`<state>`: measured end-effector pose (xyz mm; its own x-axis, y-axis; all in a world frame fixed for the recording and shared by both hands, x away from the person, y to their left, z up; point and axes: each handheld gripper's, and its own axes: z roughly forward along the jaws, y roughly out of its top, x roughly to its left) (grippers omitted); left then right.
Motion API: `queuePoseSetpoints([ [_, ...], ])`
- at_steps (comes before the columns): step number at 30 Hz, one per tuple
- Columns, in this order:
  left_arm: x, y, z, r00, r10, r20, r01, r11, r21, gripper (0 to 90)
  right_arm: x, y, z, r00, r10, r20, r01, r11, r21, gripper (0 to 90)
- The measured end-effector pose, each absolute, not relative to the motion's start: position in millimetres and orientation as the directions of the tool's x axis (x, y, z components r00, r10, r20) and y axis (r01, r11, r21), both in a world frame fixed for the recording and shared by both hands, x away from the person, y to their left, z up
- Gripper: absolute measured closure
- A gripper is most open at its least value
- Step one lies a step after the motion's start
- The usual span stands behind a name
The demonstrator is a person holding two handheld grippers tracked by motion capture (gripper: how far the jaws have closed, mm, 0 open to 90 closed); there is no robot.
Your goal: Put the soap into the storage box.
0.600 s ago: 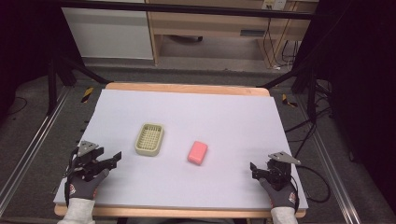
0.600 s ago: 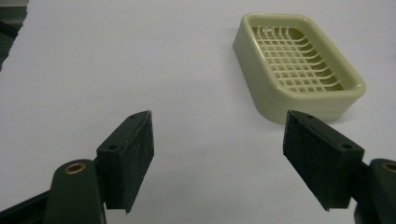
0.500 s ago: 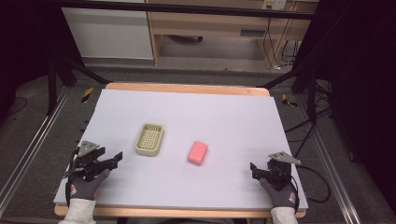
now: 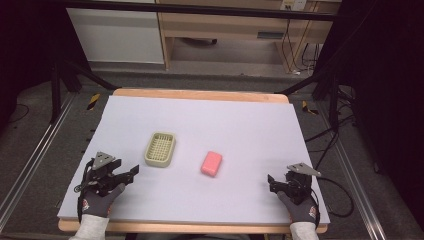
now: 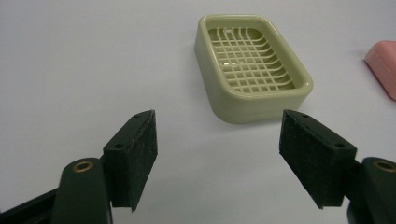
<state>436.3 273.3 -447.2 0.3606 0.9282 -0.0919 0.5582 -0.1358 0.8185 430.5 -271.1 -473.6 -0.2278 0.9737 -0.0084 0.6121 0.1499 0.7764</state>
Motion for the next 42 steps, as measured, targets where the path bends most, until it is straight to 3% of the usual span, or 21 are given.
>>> queuePoseSetpoints([
  [42,441.2,215.0,-434.1,0.483,0.874,-0.061,0.514,-0.227,0.827,26.9,429.9,-268.2,-472.6,-0.233,0.973,-0.001,0.594,0.143,0.792,8.6],
])
